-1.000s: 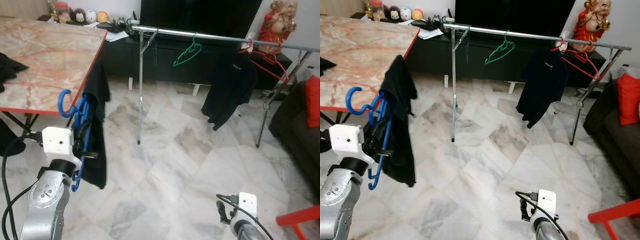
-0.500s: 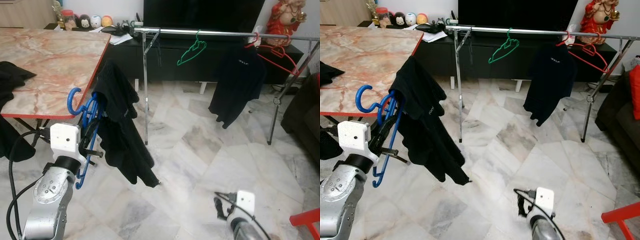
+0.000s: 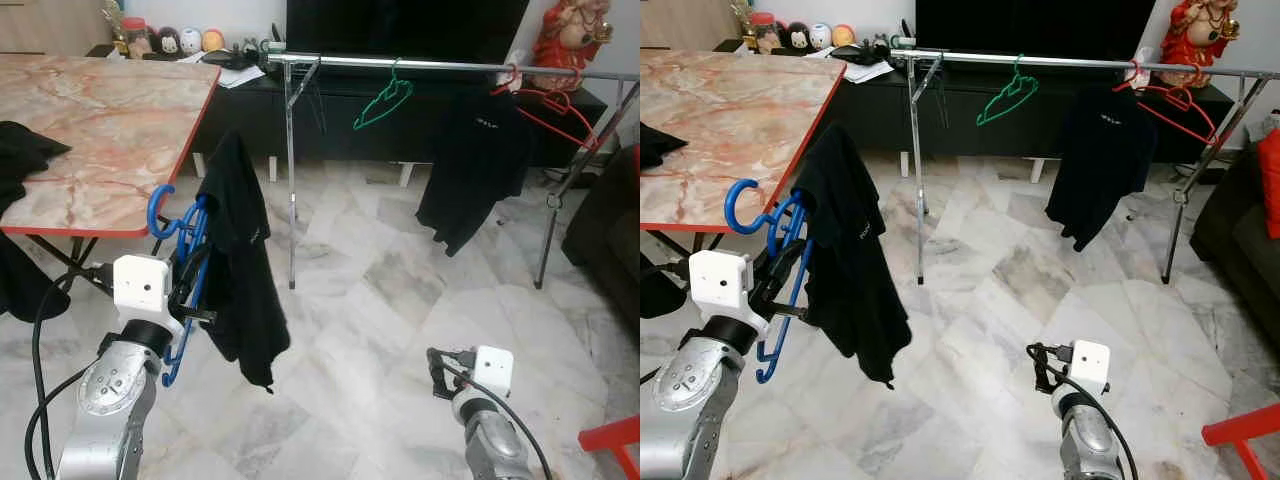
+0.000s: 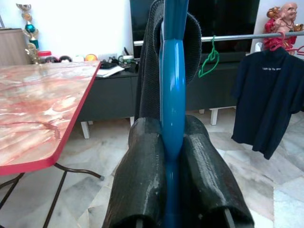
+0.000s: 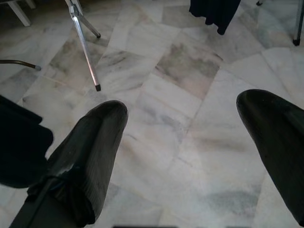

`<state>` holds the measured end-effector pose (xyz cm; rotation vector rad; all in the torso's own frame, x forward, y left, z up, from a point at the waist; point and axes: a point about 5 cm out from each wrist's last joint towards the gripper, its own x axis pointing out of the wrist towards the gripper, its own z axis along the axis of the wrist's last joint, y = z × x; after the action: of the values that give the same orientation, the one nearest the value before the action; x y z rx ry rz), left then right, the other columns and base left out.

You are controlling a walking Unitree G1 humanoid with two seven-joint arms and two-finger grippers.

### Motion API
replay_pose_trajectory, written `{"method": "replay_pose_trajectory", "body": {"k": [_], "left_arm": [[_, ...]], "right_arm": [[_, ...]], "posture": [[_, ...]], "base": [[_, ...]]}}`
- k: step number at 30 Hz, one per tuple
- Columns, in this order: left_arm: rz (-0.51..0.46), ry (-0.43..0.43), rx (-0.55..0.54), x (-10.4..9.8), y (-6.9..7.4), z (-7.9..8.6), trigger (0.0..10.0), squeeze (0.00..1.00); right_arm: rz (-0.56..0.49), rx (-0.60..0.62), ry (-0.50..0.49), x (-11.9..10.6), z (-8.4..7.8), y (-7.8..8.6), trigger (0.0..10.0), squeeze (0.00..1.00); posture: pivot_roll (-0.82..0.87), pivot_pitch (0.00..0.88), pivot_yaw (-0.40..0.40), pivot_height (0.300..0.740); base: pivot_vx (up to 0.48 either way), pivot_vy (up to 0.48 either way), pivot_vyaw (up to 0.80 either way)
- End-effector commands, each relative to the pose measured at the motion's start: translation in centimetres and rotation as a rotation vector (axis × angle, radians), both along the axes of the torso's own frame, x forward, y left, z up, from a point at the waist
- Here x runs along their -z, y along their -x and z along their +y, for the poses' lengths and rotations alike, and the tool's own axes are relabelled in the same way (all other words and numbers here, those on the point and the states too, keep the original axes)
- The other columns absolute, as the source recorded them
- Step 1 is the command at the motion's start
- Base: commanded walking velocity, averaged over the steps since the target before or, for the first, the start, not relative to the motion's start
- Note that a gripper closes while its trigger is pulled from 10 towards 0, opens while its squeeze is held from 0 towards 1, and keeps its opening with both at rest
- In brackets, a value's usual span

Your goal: Hang hanger

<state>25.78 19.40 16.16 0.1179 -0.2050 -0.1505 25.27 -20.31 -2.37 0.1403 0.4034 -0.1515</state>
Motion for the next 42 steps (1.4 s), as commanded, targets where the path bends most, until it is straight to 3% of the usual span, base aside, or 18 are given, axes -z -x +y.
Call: {"method": "replay_pose_trajectory", "body": {"k": [1, 35, 36, 39, 42], "left_arm": [[-0.054, -0.001, 0.018, -1.2, 0.1, -0.5, 10.0, 0.0], [-0.044, 0.008, 0.024, -1.0, 0.3, -0.8, 10.0, 0.0], [-0.044, 0.01, 0.023, -1.0, 0.3, -0.8, 10.0, 0.0], [-0.045, 0.013, 0.023, -1.0, 0.3, -0.9, 10.0, 0.0], [-0.046, 0.016, 0.023, -0.9, 0.3, -1.0, 10.0, 0.0]], "right_arm": [[-0.027, 0.003, 0.017, -0.3, 0.0, -0.1, 0.0, 0.0], [-0.087, -0.016, 0.018, -1.0, 0.5, -0.4, 0.0, 0.0], [-0.071, -0.014, 0.022, -0.9, 0.4, -0.4, 10.0, 0.0], [-0.019, -0.008, 0.027, -0.3, 0.3, -0.2, 10.0, 0.0], [0.169, -0.001, 0.049, 2.0, 0.0, 1.9, 10.0, 0.0]], "posture": [[0.11, 0.0, -0.077, 0.74], [0.11, 0.0, -0.083, 0.74], [0.11, 0.002, -0.084, 0.74], [0.11, 0.002, -0.085, 0.74], [0.11, 0.002, -0.089, 0.74]], "base": [[0.0, 0.0, 0.0], [0.0, 0.0, 0.0], [0.0, 0.0, 0.0], [0.0, 0.0, 0.0], [0.0, 0.0, 0.0]]}}
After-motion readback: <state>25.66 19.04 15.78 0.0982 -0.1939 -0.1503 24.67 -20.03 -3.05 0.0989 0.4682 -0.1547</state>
